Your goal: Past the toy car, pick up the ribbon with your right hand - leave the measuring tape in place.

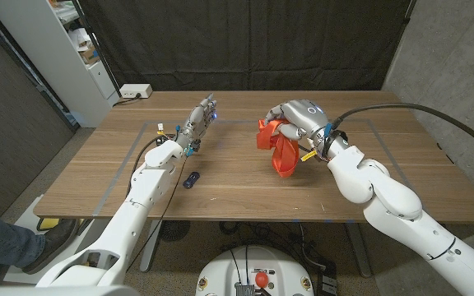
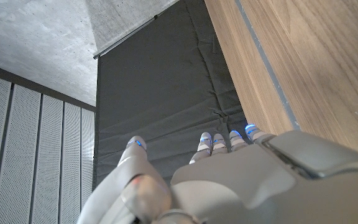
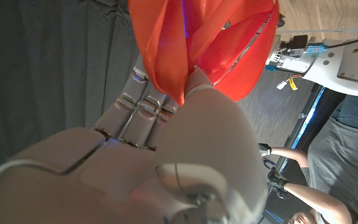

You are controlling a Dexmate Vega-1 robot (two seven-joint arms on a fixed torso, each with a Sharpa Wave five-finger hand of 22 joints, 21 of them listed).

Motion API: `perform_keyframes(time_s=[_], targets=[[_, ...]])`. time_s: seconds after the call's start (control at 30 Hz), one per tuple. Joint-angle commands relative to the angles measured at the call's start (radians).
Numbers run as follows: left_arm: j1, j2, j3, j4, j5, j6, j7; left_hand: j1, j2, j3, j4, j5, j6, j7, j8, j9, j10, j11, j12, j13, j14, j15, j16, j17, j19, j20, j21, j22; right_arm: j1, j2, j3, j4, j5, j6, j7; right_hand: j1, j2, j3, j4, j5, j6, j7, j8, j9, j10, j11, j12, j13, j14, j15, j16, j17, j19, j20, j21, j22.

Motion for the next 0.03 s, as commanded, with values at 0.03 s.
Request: perform_keyframes(time_s=[0.03], targets=[[-0.007, 0.005, -0.003, 0.008, -0.003, -0.008, -0.013, 0.002, 0.012, 0.002, -0.008, -0.006, 0.007, 0.003, 0.005, 0.006, 0.005, 0.001, 0.004, 0.003, -0.014, 0.008, 0.006, 0.003, -0.090, 0.007, 0.003, 0.004, 0.005, 0.012, -0.009, -0.001, -0.024, -0.002, -0.005, 0.014, 0.003, -0.004, 0.000, 0.002, 0.007, -0.003, -0.008, 0.004, 0.049, -0.045, 0.018, 0.151, 0.010, -0.062, -0.006, 0.004, -0.007, -0.095, 0.018, -0.004]])
